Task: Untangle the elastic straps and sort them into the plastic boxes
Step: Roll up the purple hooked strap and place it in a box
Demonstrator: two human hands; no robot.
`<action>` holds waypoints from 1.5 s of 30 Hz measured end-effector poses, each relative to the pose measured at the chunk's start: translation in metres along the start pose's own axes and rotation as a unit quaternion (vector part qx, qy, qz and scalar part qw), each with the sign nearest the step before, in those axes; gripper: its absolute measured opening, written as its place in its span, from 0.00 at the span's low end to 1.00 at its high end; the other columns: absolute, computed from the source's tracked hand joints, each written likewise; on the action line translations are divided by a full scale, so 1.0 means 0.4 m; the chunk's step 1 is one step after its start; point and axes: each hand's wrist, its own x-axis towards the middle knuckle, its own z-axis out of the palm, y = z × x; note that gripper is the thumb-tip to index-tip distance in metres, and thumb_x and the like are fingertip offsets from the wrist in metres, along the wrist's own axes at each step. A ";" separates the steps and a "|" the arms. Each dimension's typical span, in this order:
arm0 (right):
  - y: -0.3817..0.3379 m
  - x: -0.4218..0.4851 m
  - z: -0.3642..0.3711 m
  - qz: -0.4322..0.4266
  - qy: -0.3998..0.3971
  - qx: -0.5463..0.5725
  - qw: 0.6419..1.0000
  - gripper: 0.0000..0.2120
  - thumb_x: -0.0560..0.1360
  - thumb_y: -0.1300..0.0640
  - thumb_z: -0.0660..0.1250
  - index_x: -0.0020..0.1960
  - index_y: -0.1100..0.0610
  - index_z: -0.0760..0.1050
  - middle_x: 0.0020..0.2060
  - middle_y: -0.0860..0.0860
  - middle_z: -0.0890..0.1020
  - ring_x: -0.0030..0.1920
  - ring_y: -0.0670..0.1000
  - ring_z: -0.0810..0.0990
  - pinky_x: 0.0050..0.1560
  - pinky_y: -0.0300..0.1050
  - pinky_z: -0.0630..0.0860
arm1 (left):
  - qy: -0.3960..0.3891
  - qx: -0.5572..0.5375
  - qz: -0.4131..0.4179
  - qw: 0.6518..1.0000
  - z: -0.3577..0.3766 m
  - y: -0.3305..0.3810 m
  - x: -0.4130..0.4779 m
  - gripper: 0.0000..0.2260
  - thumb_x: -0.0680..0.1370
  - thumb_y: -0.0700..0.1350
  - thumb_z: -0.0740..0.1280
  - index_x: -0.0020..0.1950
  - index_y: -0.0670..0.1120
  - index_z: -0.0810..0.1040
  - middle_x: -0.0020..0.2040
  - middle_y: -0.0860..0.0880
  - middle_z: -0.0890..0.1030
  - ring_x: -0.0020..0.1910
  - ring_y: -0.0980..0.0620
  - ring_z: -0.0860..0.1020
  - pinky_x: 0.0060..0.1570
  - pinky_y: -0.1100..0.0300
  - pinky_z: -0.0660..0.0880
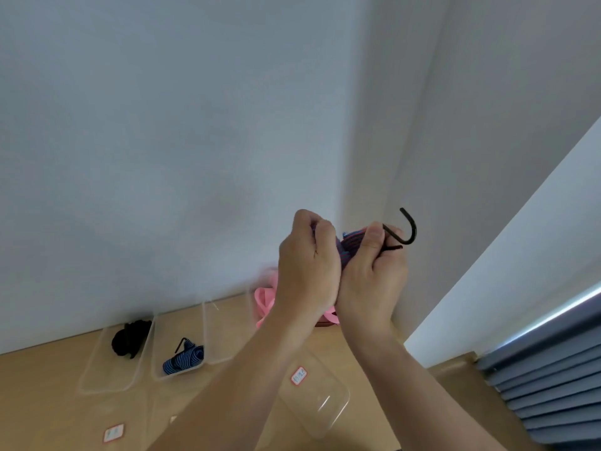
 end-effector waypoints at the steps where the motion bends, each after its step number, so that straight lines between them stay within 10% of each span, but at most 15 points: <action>1: 0.002 0.007 -0.004 -0.007 0.005 -0.006 1.000 0.17 0.83 0.52 0.53 0.39 0.55 0.71 0.29 0.46 0.78 0.32 0.46 0.78 0.37 0.41 0.72 | -0.025 0.000 0.002 1.000 -0.001 0.008 -0.006 0.07 0.77 0.51 0.55 0.45 0.50 0.70 0.36 0.59 0.78 0.38 0.63 0.75 0.35 0.71 0.68; 5: 0.005 0.040 -0.019 -0.021 0.028 -0.020 0.999 0.19 0.82 0.51 0.53 0.43 0.62 0.73 0.32 0.50 0.78 0.33 0.48 0.77 0.38 0.44 0.71 | -0.107 -0.084 -0.030 0.990 0.001 0.018 -0.018 0.11 0.76 0.56 0.61 0.56 0.54 0.73 0.48 0.62 0.82 0.47 0.68 0.79 0.48 0.74 0.72; 8: 0.001 0.047 -0.017 -0.008 0.035 -0.018 0.999 0.20 0.83 0.50 0.53 0.43 0.63 0.73 0.33 0.51 0.80 0.34 0.52 0.78 0.39 0.51 0.74 | -0.138 -0.169 -0.102 0.971 0.001 0.009 -0.015 0.16 0.74 0.56 0.69 0.57 0.49 0.80 0.53 0.49 0.86 0.54 0.50 0.84 0.56 0.51 0.79; 14: 0.010 0.033 -0.011 -0.012 -0.015 -0.032 0.999 0.19 0.82 0.49 0.53 0.43 0.59 0.75 0.34 0.51 0.81 0.36 0.52 0.81 0.41 0.55 0.77 | -0.084 -0.300 -0.183 0.932 0.019 -0.020 -0.011 0.16 0.74 0.55 0.71 0.55 0.46 0.77 0.49 0.45 0.84 0.49 0.49 0.83 0.57 0.48 0.79; 17: 0.008 0.030 -0.023 -0.030 -0.045 -0.029 0.998 0.15 0.84 0.55 0.55 0.44 0.56 0.76 0.36 0.49 0.83 0.39 0.51 0.84 0.44 0.53 0.80 | -0.037 -0.212 -0.151 0.965 0.025 -0.032 -0.003 0.17 0.76 0.57 0.69 0.57 0.47 0.75 0.47 0.48 0.83 0.46 0.48 0.83 0.48 0.49 0.79; 21: 0.001 0.039 -0.049 -0.082 -0.077 -0.017 0.993 0.14 0.83 0.57 0.57 0.42 0.56 0.76 0.35 0.37 0.83 0.33 0.37 0.81 0.34 0.25 0.70 | -0.015 -0.115 -0.140 0.983 0.001 -0.062 0.026 0.08 0.82 0.48 0.68 0.56 0.46 0.73 0.41 0.45 0.82 0.32 0.51 0.81 0.32 0.58 0.75; 27: 0.023 0.036 -0.069 -0.162 -0.177 -0.060 0.969 0.10 0.81 0.58 0.60 0.48 0.58 0.80 0.38 0.38 0.81 0.41 0.38 0.80 0.40 0.26 0.69 | -0.045 -0.014 -0.055 0.997 -0.037 -0.048 0.035 0.05 0.74 0.50 0.74 0.48 0.55 0.81 0.38 0.57 0.83 0.36 0.54 0.81 0.41 0.57 0.77; 34: 0.019 0.047 -0.078 -0.168 -0.184 -0.040 0.968 0.12 0.83 0.48 0.55 0.49 0.49 0.77 0.42 0.41 0.82 0.39 0.38 0.81 0.38 0.26 0.70 | -0.141 0.005 -0.004 0.990 -0.064 -0.016 0.001 0.16 0.78 0.46 0.71 0.65 0.58 0.78 0.52 0.58 0.84 0.51 0.56 0.83 0.53 0.57 0.80; 37: 0.010 0.046 -0.086 -0.222 -0.174 -0.073 0.957 0.14 0.83 0.50 0.54 0.44 0.51 0.73 0.30 0.43 0.77 0.33 0.33 0.77 0.33 0.22 0.66 | -0.155 0.075 0.045 0.984 -0.077 0.004 -0.008 0.22 0.80 0.43 0.70 0.73 0.54 0.74 0.61 0.55 0.82 0.59 0.58 0.80 0.60 0.60 0.75; 41: -0.004 0.037 -0.085 -0.267 -0.200 -0.185 0.924 0.15 0.83 0.46 0.51 0.42 0.52 0.67 0.26 0.39 0.69 0.25 0.41 0.71 0.26 0.39 0.68 | -0.162 0.236 0.139 0.948 -0.106 0.039 -0.016 0.23 0.81 0.44 0.66 0.76 0.53 0.69 0.61 0.53 0.74 0.57 0.52 0.77 0.56 0.54 0.75; 45: -0.024 0.032 -0.080 -0.218 -0.256 -0.255 0.907 0.16 0.84 0.45 0.46 0.43 0.52 0.62 0.28 0.45 0.69 0.26 0.52 0.68 0.28 0.51 0.66 | -0.265 0.233 0.116 0.928 -0.153 0.059 -0.004 0.26 0.81 0.42 0.64 0.78 0.54 0.63 0.64 0.56 0.73 0.56 0.59 0.75 0.51 0.68 0.70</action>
